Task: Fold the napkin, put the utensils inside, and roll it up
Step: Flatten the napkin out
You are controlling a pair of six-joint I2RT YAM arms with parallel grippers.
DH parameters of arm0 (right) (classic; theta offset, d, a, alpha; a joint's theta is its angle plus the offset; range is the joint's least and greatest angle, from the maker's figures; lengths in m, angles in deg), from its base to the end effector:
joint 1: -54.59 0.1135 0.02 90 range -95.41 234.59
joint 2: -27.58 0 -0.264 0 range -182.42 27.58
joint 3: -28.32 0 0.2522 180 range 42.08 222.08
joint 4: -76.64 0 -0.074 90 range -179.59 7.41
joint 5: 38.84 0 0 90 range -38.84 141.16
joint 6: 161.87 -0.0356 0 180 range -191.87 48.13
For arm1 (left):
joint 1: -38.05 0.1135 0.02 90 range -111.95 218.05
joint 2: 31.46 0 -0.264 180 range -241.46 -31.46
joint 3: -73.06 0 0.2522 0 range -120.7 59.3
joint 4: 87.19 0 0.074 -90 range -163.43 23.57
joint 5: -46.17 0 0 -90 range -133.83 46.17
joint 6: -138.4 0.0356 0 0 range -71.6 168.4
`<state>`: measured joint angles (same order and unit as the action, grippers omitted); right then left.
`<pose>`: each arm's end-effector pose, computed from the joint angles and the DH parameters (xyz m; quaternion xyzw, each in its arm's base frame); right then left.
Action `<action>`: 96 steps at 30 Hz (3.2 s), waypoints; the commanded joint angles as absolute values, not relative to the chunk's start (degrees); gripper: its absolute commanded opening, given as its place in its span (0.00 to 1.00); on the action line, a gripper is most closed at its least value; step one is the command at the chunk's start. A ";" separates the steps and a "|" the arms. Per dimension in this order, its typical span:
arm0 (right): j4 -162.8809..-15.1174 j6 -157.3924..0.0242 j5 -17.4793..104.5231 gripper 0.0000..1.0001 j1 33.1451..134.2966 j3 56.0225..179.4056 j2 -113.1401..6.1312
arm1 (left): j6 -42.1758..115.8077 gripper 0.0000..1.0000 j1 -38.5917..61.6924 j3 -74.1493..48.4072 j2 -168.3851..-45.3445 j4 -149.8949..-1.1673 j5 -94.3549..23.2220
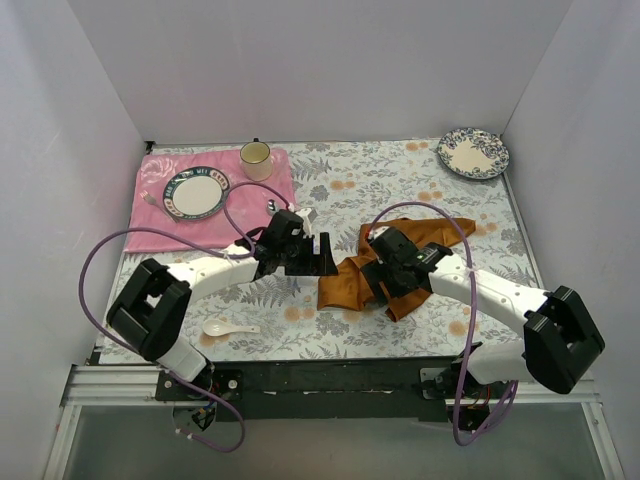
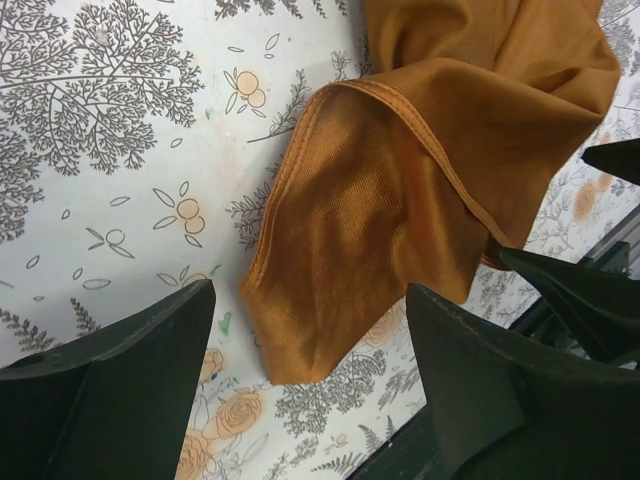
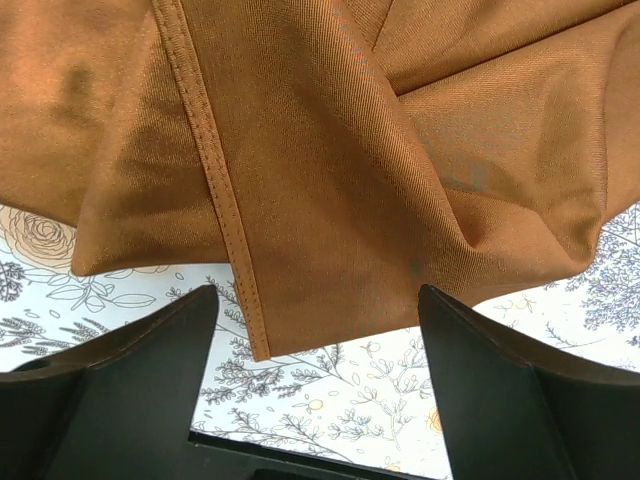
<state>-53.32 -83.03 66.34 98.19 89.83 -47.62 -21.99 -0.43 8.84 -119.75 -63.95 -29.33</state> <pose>0.1843 0.1626 0.2119 -0.2408 0.9353 -0.0106 0.2592 0.2418 -0.2036 0.1948 -0.2098 0.9010 -0.3621 0.1144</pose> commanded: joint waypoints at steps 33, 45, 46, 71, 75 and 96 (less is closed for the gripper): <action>-61.65 -75.03 83.59 0.01 72.52 120.19 -47.84 | -2.36 0.00 -2.20 -58.44 -151.49 -52.16 -57.78; -56.04 -69.14 74.03 0.01 83.25 112.54 -25.36 | 5.86 0.19 -2.20 -35.31 -131.41 -73.16 -56.39; -54.28 -70.28 69.40 0.01 83.51 109.96 -23.94 | 5.68 0.19 -2.12 -29.18 -128.08 -72.99 -57.35; -58.54 -93.49 57.15 0.82 82.02 87.96 -30.32 | -17.34 0.41 -2.47 -10.65 -127.59 -53.59 -42.67; -62.68 -93.32 60.46 0.77 80.26 88.22 -37.10 | -18.14 0.22 -4.13 -10.05 -132.61 -53.83 -49.70; -72.81 -80.23 60.13 0.86 70.50 109.82 -67.42 | -29.04 0.29 -4.58 11.93 -117.43 -48.29 -52.20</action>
